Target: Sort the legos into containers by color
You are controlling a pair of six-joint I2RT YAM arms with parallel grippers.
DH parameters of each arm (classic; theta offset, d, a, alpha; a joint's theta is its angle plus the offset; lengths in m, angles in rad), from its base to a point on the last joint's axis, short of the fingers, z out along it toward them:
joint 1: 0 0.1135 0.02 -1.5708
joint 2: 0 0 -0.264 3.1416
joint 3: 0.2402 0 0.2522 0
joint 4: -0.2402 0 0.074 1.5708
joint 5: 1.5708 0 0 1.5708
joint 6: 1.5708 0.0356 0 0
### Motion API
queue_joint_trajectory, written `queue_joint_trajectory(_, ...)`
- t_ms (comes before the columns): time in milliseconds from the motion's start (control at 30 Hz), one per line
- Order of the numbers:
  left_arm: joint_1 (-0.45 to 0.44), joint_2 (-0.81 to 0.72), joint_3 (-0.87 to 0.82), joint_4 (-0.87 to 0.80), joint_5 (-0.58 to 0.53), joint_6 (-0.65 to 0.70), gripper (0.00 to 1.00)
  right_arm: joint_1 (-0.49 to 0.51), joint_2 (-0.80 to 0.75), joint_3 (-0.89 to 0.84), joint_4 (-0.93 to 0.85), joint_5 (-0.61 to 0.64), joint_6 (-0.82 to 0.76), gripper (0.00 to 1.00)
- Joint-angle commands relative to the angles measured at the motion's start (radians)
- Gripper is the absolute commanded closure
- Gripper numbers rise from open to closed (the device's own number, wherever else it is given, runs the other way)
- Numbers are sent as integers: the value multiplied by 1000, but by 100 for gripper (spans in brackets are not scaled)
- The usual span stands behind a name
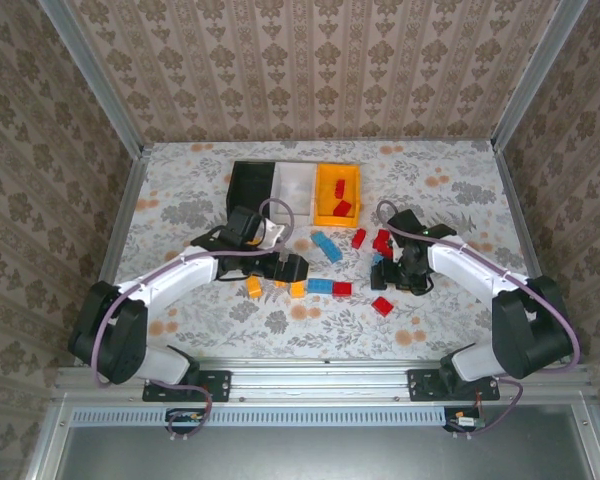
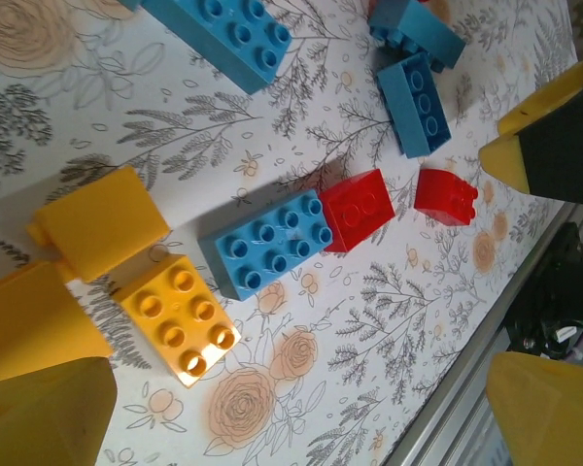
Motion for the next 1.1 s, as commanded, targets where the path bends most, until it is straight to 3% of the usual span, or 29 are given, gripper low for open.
queue_joint_trajectory(0, -17, 11, 26, 12, -24, -13, 0, 13, 32, -17, 56, -47, 19, 30)
queue_joint_trajectory(333, -21, 5, 27, -32, -50, 9, 0, 36, 98, -53, 113, -89, 32, 30)
queue_joint_trajectory(733, -21, 17, 28, -24, -51, 10, 0, 92, 48, -116, 111, -91, 68, 34)
queue_joint_trajectory(1067, -18, 5, 15, -30, -53, 14, 0, 167, 54, -91, 60, 27, 86, 45)
